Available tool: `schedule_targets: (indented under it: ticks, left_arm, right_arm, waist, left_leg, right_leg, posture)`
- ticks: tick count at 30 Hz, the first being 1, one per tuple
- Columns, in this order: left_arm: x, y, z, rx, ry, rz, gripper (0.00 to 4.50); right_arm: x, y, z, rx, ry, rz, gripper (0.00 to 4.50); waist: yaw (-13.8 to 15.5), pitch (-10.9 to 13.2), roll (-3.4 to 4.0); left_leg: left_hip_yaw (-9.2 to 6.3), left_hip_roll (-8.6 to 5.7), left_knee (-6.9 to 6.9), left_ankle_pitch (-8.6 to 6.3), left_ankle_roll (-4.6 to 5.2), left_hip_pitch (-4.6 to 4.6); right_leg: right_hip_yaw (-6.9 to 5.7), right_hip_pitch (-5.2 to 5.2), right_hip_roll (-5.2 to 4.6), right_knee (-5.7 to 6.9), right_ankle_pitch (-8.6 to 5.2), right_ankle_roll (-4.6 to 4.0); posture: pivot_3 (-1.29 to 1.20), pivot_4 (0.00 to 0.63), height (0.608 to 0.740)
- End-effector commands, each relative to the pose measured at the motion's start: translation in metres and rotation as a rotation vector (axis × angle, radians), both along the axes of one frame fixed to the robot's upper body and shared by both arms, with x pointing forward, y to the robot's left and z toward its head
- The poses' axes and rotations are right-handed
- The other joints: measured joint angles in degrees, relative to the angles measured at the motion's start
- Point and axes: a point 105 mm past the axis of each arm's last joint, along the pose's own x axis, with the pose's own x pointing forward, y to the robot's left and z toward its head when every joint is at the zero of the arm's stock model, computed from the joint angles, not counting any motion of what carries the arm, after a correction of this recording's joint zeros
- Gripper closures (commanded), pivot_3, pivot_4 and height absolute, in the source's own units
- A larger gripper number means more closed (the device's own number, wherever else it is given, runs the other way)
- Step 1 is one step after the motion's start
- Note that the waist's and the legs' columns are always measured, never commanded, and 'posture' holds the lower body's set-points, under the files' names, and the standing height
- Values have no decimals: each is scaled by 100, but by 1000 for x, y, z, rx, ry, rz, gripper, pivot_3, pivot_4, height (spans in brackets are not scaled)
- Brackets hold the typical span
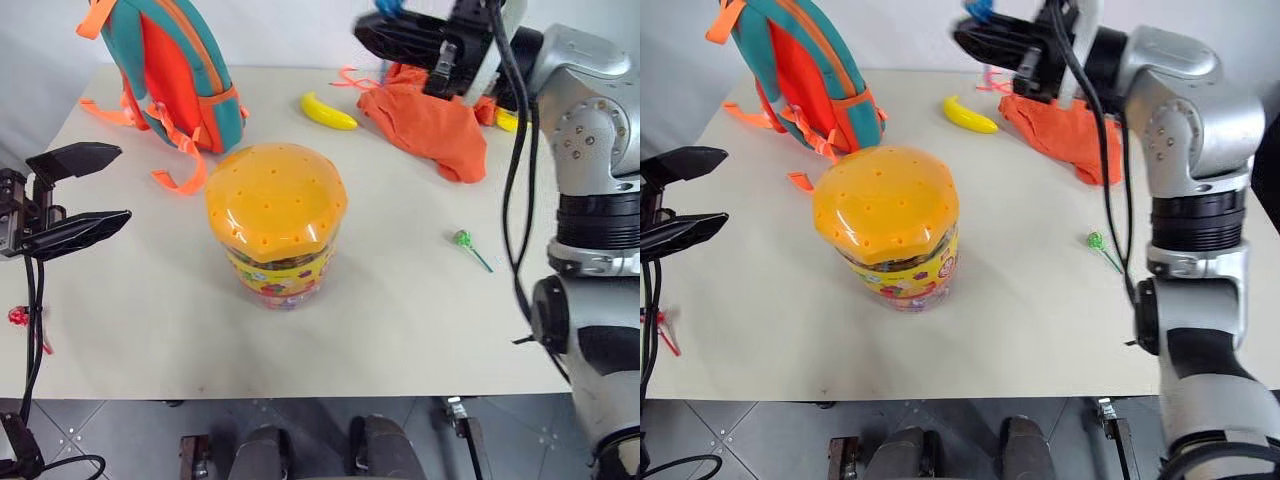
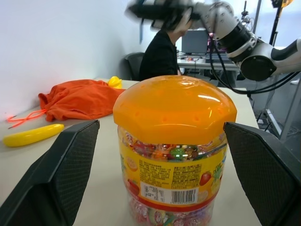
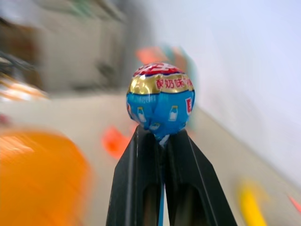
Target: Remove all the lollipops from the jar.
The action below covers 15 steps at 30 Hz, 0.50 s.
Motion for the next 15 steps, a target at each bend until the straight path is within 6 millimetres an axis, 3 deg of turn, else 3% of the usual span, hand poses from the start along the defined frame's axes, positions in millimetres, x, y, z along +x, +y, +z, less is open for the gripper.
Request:
schedule_targets:
  ticks: [1, 4, 7, 9, 11, 15]
  left_arm:
    - [-7, -3, 5, -7, -42, -30, 0]
    - [-8, -5, 2, -13, -37, -44, 0]
    - [-10, -7, 0, -15, -25, -75, 0]
    - [-10, -8, 0, -18, -21, -97, 0]
    - [-11, -9, 0, -20, -16, -111, 0]
    - [-13, -10, -2, -21, 10, -117, 0]
  right_arm:
    - [21, -48, -14, -49, 72, -246, 4485]
    - [27, -100, -54, -171, 195, -416, 4485]
    - [24, -128, -78, -231, 274, -495, 4485]
    - [22, -159, -105, -293, 359, -589, 4485]
    - [18, -182, -123, -329, 423, -665, 4485]
    - [13, -209, -147, -338, 508, -745, 4485]
  waist:
    - [1, 0, 1]
    - [18, 0, 0]
    - [21, 1, 1]
    - [16, 2, 4]
    - [15, 3, 4]
    - [9, 3, 4]
  left_leg:
    - [1, 1, -1, 0, 0, 0]
    - [6, 1, -4, 0, 0, 0]
    - [8, -2, -3, -3, 5, -5]
    - [23, -2, -5, -3, 6, -4]
    - [29, 1, -5, -3, 6, -3]
    - [35, 2, -2, -3, 6, -2]
  right_leg:
    - [0, 0, 0, 0, 0, 0]
    - [1, -2, -1, -3, 0, 0]
    - [0, -2, -5, -7, 0, 0]
    - [0, -3, -8, -18, 0, 0]
    - [0, -3, -8, -21, 0, 0]
    - [1, -4, -8, -23, 0, 0]
  posture:
    - [0, 150, 740]
    - [0, 150, 740]
    - [0, 150, 740]
    - [0, 150, 740]
    - [0, 150, 740]
    - [0, 150, 740]
